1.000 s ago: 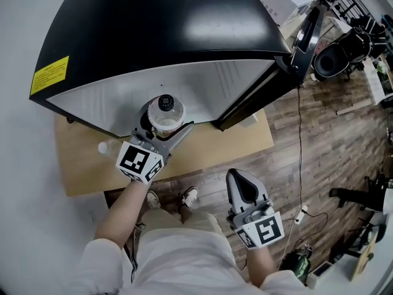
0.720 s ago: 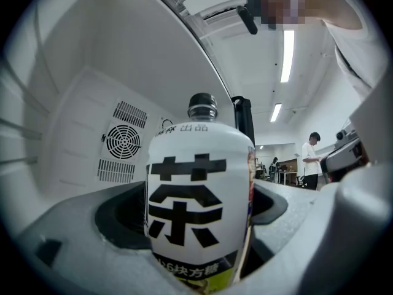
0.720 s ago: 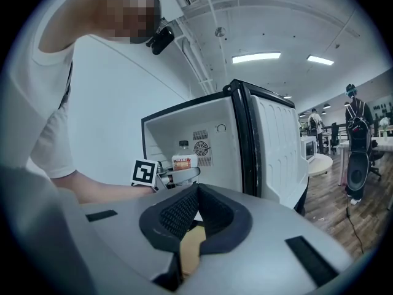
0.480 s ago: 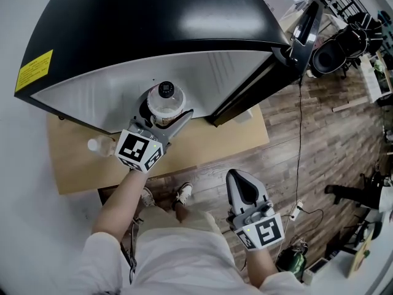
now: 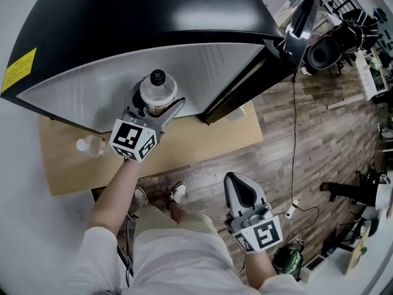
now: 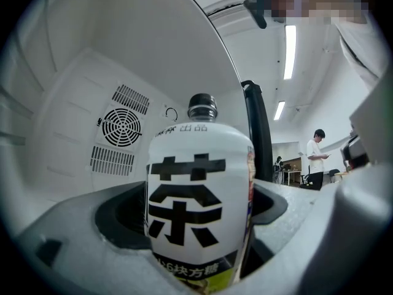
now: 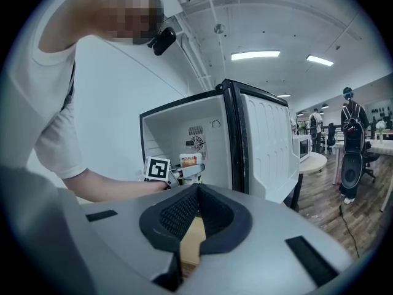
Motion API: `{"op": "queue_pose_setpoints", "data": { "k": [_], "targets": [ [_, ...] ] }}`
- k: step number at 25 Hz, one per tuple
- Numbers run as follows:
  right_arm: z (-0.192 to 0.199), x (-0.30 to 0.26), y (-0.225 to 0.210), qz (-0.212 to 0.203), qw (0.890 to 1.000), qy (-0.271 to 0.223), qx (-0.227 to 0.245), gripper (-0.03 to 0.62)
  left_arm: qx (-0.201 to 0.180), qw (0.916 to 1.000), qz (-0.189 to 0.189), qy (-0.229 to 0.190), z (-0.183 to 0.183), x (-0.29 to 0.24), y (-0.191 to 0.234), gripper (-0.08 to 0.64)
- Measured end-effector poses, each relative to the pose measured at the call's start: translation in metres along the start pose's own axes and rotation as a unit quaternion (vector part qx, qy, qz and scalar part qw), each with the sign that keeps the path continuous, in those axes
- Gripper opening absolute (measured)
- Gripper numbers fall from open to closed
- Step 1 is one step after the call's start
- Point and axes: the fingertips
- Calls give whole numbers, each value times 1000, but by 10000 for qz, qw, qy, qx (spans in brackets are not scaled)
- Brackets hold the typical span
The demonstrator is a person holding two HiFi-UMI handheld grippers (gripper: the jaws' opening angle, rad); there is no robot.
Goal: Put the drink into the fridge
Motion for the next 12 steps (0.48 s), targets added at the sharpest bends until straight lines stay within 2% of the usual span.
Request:
{"op": "queue_pose_setpoints", "data": {
  "k": [12],
  "targets": [
    [2, 15, -1, 248, 9997, 50, -61, 0, -3, 10000, 28, -11, -1, -16, 14, 457]
  ]
}}
Point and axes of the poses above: the fingertips, and each gripper's own axes: x backward along the fingers, y to its left, z out of its underside, and after that the axes turned 6 degrees about y, right-handed
